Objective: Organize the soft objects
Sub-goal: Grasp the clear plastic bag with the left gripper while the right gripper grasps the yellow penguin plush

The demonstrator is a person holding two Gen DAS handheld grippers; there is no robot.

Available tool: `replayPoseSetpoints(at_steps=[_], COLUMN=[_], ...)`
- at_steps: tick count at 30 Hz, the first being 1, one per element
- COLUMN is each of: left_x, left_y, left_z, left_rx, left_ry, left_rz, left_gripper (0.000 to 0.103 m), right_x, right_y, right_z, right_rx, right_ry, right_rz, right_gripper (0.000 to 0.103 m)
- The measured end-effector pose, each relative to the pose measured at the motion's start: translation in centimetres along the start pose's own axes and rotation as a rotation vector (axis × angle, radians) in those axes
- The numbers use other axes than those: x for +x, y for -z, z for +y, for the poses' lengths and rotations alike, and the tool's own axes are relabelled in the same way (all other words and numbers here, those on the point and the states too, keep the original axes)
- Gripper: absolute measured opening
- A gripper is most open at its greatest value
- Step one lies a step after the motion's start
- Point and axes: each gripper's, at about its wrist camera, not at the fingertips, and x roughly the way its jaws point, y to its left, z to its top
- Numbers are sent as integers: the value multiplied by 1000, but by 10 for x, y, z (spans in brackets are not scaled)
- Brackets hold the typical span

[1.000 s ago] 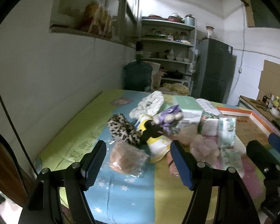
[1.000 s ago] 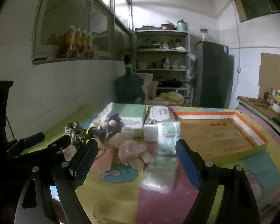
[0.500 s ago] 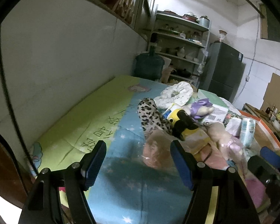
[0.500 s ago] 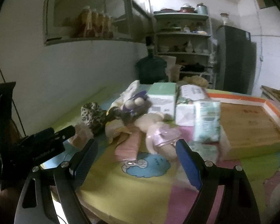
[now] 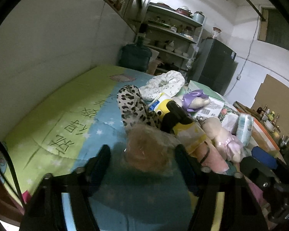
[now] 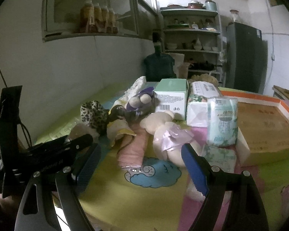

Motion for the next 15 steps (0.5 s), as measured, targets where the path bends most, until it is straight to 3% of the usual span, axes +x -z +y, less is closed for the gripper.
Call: replayPoseSetpoints(at_steps=[4,9,10,13,15], left_x=[2,-5,-8,-19,-26], left_y=[-1,-3,-3,-6,-8], left_z=[3,12,14,19,23], left_rx=[4,-23,-24,-21,-19], left_ry=[38,58,53,17,-14], left_rz=[-13,-27,-33,-66,-85], left_gripper=[49,46,46,46,46], right_x=[2,7,9,25,44], right_y=[-1,-14,-17,-29,-36], right_z=[1,10,13,23,27], right_rx=[-6,-41,-56,-101,-125], right_ry=[-24,-102,-118,-157,-170], right_rz=[-1,-9,-12,13,58], right_gripper=[86,85,81,54,50])
